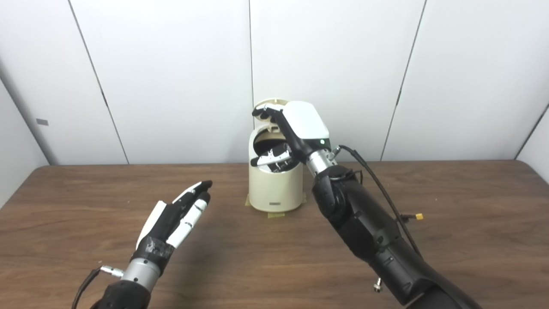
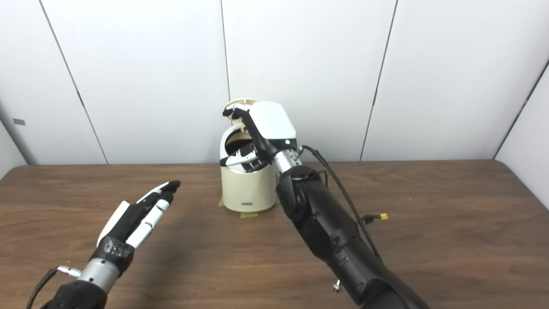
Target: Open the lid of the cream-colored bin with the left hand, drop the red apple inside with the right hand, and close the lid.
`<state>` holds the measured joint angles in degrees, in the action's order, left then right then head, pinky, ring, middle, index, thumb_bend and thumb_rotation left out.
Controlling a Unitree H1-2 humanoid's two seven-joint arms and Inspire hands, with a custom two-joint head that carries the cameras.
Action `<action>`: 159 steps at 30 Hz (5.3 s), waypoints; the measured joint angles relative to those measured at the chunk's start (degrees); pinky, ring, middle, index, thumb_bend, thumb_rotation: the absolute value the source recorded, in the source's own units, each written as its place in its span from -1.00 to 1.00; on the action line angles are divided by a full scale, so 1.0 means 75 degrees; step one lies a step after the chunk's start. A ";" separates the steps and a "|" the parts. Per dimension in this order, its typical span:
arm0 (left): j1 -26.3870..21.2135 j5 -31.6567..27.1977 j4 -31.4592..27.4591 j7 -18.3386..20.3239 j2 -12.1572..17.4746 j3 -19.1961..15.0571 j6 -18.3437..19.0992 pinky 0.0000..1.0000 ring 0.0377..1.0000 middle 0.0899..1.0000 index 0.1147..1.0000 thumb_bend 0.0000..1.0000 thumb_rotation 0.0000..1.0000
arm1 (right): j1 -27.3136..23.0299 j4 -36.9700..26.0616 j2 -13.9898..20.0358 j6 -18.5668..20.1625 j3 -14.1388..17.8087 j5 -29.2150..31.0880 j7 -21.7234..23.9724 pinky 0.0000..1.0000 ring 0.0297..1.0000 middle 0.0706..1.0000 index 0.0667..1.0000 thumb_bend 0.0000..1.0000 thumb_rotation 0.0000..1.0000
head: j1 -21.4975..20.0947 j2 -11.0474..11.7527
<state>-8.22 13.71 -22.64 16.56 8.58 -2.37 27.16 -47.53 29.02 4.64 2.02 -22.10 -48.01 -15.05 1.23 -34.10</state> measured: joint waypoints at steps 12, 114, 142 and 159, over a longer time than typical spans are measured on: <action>-0.0032 0.0005 0.0000 0.0194 -0.0033 -0.0148 0.0000 0.95 0.90 0.86 0.79 -0.10 0.70 | 0.0118 -0.0317 -0.0040 -0.0614 0.0468 0.0993 -0.0332 -0.29 -0.24 -0.06 -0.04 0.03 -1.00 | -0.0012 -0.0023; -0.6247 0.3524 0.5481 0.0015 0.1482 0.3793 -0.3454 0.14 0.29 0.36 0.39 0.00 0.93 | 0.6018 -0.5218 -0.0480 0.2059 0.2070 0.4554 0.1545 0.73 0.71 0.62 0.93 0.05 1.00 | -0.0469 0.0035; -0.5168 0.4762 0.4779 0.0157 0.1668 0.4003 -0.4134 0.51 0.47 0.45 0.43 -0.06 0.95 | 0.5893 -0.5185 -0.0264 0.2119 0.1870 0.3673 0.1632 0.87 0.73 0.59 0.95 0.12 1.00 | -0.0715 -0.0035; -0.4846 0.5475 0.4366 0.0002 0.1707 0.4231 -0.4318 0.56 0.52 0.46 0.43 -0.17 0.93 | 0.5890 -0.5191 -0.0284 0.2193 0.1870 0.3531 0.1648 0.84 0.70 0.55 0.94 0.13 1.00 | -0.0902 -0.0269</action>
<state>-44.57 54.77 10.10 16.57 21.38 29.36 -5.22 -3.35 -9.92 2.51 18.47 -8.08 -21.53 -2.69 -5.54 -36.12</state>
